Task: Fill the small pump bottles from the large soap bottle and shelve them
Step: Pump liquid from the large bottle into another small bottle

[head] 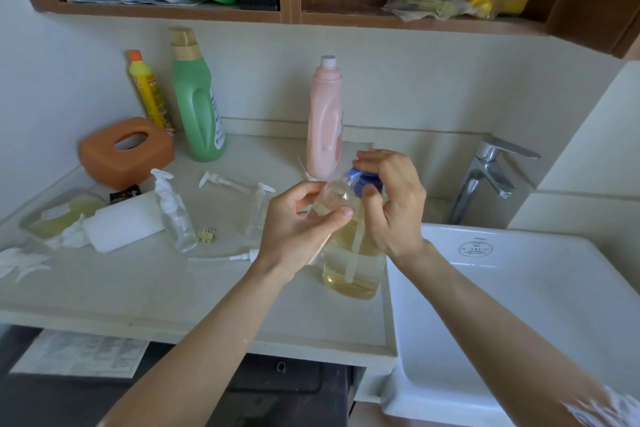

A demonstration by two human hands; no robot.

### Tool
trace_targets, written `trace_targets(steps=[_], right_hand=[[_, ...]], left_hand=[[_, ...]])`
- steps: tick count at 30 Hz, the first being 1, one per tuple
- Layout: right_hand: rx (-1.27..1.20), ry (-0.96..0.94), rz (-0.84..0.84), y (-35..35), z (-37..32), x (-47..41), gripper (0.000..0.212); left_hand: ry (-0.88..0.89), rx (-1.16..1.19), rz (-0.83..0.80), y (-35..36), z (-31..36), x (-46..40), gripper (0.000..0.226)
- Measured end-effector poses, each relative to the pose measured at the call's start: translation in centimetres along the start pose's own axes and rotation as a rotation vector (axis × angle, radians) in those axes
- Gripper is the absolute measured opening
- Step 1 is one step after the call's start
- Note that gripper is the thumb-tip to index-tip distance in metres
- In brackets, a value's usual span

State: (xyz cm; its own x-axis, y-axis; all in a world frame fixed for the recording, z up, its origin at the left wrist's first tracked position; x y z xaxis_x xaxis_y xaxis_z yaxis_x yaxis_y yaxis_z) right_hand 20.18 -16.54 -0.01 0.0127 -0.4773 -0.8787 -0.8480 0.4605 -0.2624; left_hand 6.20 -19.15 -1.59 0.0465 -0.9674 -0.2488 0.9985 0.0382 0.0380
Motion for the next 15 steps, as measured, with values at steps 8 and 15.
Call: trace_targets(steps=[8,15], right_hand=[[0.042,0.007,-0.018,-0.1,-0.3,0.2,0.034],[0.005,0.024,-0.095,-1.4,-1.1,-1.2,0.036]], left_hand=[[-0.046,0.001,-0.041,-0.3,0.0,0.0,0.028],[-0.018,0.012,-0.118,-0.6,1.5,-0.3,0.031]])
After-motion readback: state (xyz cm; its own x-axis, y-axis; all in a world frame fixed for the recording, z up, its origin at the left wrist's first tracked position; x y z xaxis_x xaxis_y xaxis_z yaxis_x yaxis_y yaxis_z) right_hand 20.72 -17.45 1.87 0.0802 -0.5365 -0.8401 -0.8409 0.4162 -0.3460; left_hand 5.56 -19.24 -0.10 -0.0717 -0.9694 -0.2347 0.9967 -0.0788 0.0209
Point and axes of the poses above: each hand's wrist, its own x-axis away from the middle knuckle, its own y-axis out of the palm, z = x × y, the point moved 2 cm from there along -x, towards the middle knuckle, and after that the axes turned 1 degree about -z, right-handed, at the moved point
